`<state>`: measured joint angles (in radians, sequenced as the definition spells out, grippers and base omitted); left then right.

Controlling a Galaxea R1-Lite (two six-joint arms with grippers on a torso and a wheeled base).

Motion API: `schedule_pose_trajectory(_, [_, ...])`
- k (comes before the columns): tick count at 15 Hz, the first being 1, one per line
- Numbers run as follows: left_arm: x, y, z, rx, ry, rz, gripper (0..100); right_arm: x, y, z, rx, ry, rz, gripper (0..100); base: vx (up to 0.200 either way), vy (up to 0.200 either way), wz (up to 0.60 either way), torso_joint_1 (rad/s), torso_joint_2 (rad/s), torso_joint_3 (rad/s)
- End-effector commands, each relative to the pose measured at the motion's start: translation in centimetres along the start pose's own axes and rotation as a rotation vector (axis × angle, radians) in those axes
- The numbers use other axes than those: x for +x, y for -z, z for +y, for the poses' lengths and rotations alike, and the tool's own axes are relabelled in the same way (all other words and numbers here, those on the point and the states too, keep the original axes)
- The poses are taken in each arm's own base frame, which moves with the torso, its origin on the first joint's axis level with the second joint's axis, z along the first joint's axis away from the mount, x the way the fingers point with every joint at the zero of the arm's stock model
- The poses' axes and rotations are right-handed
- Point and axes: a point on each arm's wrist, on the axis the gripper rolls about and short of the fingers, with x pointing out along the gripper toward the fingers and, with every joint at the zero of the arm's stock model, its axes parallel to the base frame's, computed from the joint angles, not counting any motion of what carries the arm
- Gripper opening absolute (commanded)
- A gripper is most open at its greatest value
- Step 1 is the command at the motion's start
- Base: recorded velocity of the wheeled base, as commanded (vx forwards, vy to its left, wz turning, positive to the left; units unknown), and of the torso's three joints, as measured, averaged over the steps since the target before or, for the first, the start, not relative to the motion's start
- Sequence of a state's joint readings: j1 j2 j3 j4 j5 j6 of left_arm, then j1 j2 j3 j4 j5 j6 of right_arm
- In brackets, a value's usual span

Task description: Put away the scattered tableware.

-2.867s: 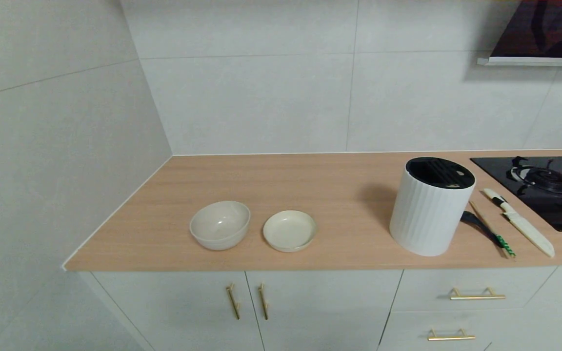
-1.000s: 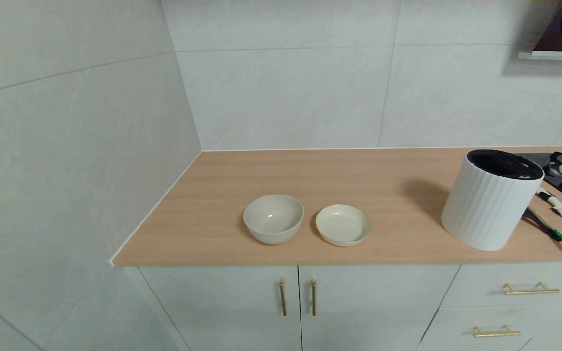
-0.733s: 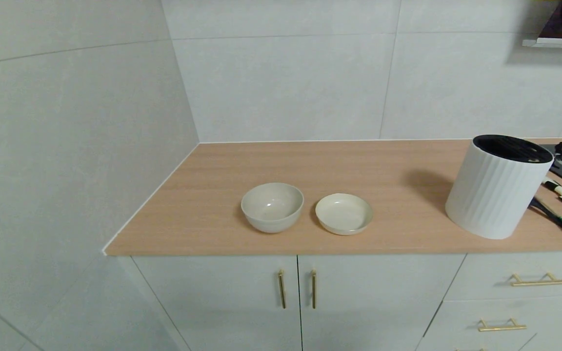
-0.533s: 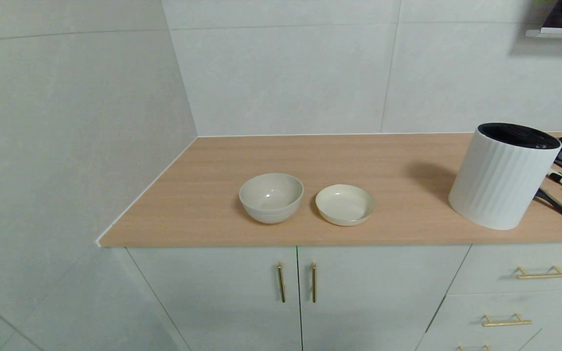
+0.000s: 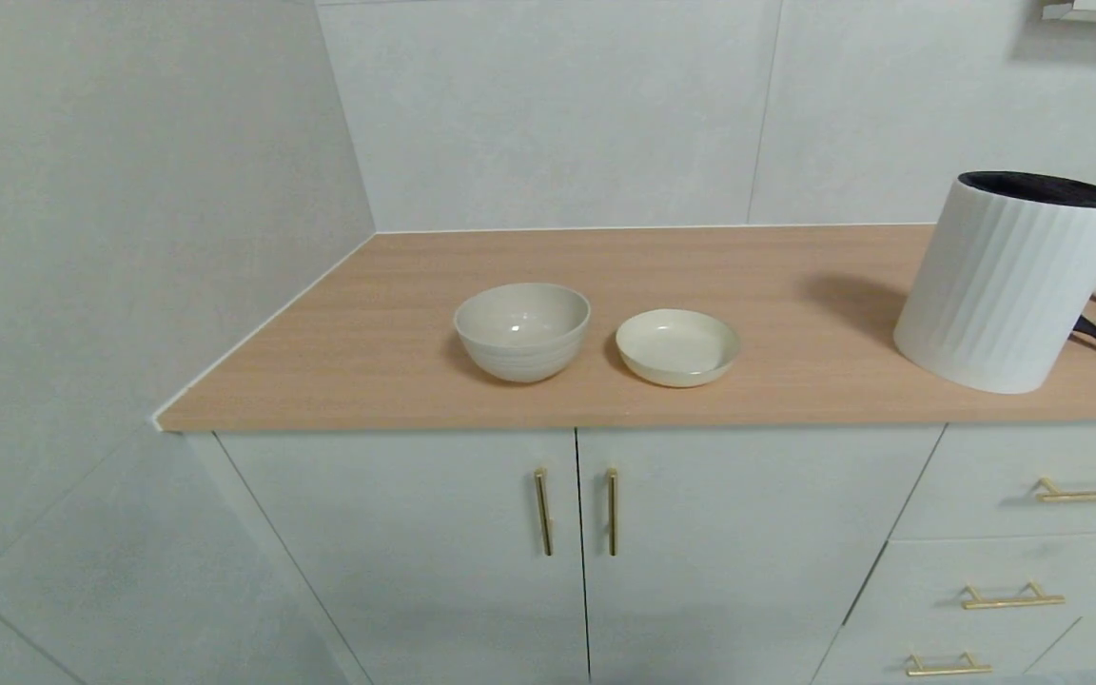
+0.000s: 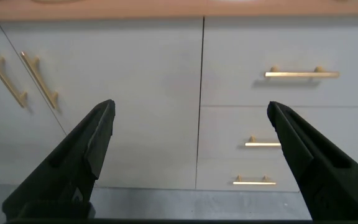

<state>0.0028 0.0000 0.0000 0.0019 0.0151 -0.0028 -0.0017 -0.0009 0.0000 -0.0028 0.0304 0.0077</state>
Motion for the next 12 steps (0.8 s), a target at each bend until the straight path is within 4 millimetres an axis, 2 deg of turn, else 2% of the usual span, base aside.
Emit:
schedule_pose_trajectory(1, [0.0,0.0,0.0,0.0,-0.001,0.0,100,0.01,-0.01,0.0,0.0,0.0,0.001,100,0.0,0.0,0.0,-0.188,0.49,0.29])
schedule_pose_trajectory(12, [0.0,0.0,0.0,0.0,-0.001,0.0,100,0.01,-0.01,0.0,0.0,0.0,0.001,100,0.0,0.0,0.0,-0.153,0.46,0.302])
